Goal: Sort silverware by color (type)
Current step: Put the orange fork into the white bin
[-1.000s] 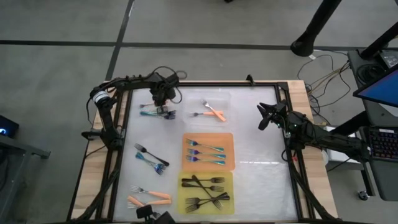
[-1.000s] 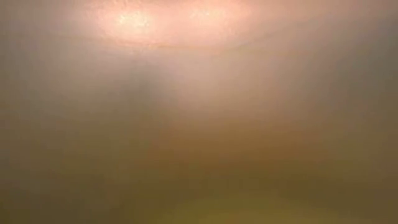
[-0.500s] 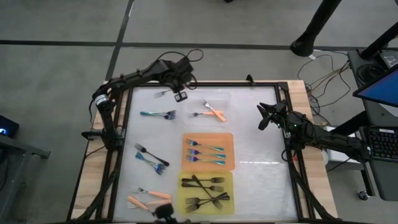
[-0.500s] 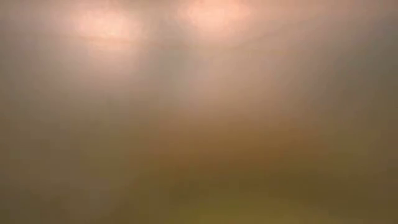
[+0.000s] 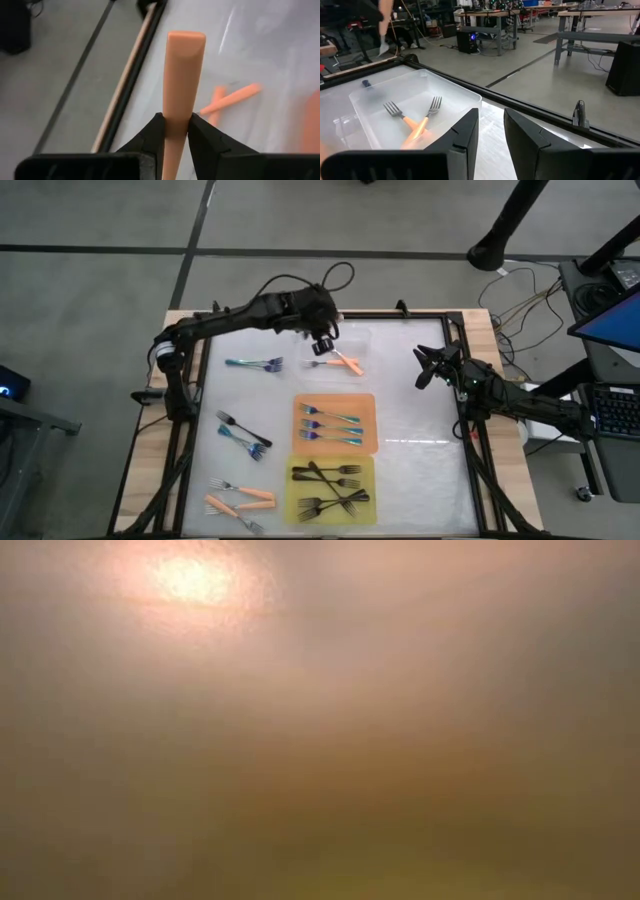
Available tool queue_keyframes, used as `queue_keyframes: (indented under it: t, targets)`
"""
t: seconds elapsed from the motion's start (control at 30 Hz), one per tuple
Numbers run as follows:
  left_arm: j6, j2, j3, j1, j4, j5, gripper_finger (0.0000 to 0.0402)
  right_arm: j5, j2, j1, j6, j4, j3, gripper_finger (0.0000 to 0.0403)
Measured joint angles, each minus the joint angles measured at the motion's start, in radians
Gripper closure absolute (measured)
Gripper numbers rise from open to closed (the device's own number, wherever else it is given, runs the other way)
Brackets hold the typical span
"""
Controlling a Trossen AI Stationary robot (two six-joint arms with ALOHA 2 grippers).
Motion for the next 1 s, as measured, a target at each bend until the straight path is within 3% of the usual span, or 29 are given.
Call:
queue_keyframes:
  t: [0.4,0.6,0.8,1.0]
  targets:
    - [-0.075,0.001,-0.079,-0.035,0.073,0.029,0.0359,0.000,0.000,0.000,0.000,0.000,0.000,0.0319]
    - [-0.089,0.042,-0.095,-0.034,0.110,0.105,0.0348,0.000,0.000,0.000,0.000,0.000,0.000,0.0319]
    - [-0.055,0.151,-0.062,-0.035,0.111,0.107,0.0343,0.000,0.002,0.000,0.000,0.000,0.000,0.0319]
    - [0.015,0.277,0.065,-0.034,-0.025,0.099,0.0341,0.000,0.002,0.000,0.000,0.000,0.000,0.0319]
